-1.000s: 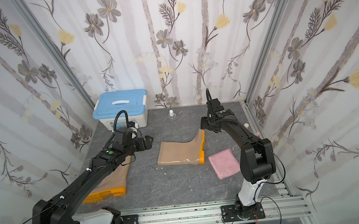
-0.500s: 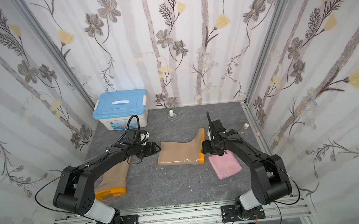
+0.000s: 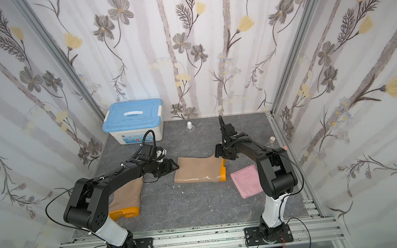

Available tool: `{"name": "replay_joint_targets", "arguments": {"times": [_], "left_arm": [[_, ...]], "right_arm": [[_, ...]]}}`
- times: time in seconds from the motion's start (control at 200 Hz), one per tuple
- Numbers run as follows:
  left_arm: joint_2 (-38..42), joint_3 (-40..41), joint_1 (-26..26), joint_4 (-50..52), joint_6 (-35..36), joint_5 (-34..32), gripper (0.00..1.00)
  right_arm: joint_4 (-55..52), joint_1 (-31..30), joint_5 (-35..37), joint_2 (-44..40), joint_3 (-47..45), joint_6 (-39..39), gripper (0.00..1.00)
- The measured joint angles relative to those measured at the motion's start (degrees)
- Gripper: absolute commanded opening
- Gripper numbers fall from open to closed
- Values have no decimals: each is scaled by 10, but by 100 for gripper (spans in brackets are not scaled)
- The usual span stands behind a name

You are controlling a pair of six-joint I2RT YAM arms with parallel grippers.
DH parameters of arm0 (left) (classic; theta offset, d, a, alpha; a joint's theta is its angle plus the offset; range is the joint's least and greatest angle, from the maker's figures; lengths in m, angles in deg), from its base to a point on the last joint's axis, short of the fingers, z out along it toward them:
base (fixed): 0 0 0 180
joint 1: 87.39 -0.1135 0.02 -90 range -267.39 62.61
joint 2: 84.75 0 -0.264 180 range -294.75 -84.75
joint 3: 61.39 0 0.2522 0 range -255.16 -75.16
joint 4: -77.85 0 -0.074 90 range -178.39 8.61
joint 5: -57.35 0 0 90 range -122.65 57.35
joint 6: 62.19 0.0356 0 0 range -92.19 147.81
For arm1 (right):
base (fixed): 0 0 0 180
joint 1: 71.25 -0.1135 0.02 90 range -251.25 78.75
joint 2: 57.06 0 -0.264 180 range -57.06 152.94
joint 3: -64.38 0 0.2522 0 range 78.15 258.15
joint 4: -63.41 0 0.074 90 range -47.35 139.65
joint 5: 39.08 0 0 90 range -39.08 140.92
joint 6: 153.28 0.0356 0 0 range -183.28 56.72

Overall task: Wipe the rubber boots with a cloth
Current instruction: Adjust the rubber boot at the center of the board.

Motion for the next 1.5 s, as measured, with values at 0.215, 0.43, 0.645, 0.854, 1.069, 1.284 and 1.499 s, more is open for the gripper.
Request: {"name": "replay_joint_targets", "arguments": {"times": [0.215,0.43,0.645,0.854,1.069,1.284,1.499], "left_arm": [[-25,1,-2,-9,0,2,61],[-48,6,-3,-31,-2,12,50],[-73,6,-3,-57,-12,26,43],[-99,5,-6,-103,-27,55,31],[-126,2,-8,-137,-46,82,8],[-127,3,-8,-151,-47,91,0],[-118,13,-8,-157,-47,88,0]], "right_arm": [[1,13,-13,63,51,2,51],[3,64,-116,86,52,-21,48],[-2,70,-141,94,57,-42,47],[-13,71,-146,100,66,-55,47],[-29,71,-146,107,82,-63,47],[-50,71,-145,116,99,-68,47],[-72,69,-133,118,117,-73,56]]}}
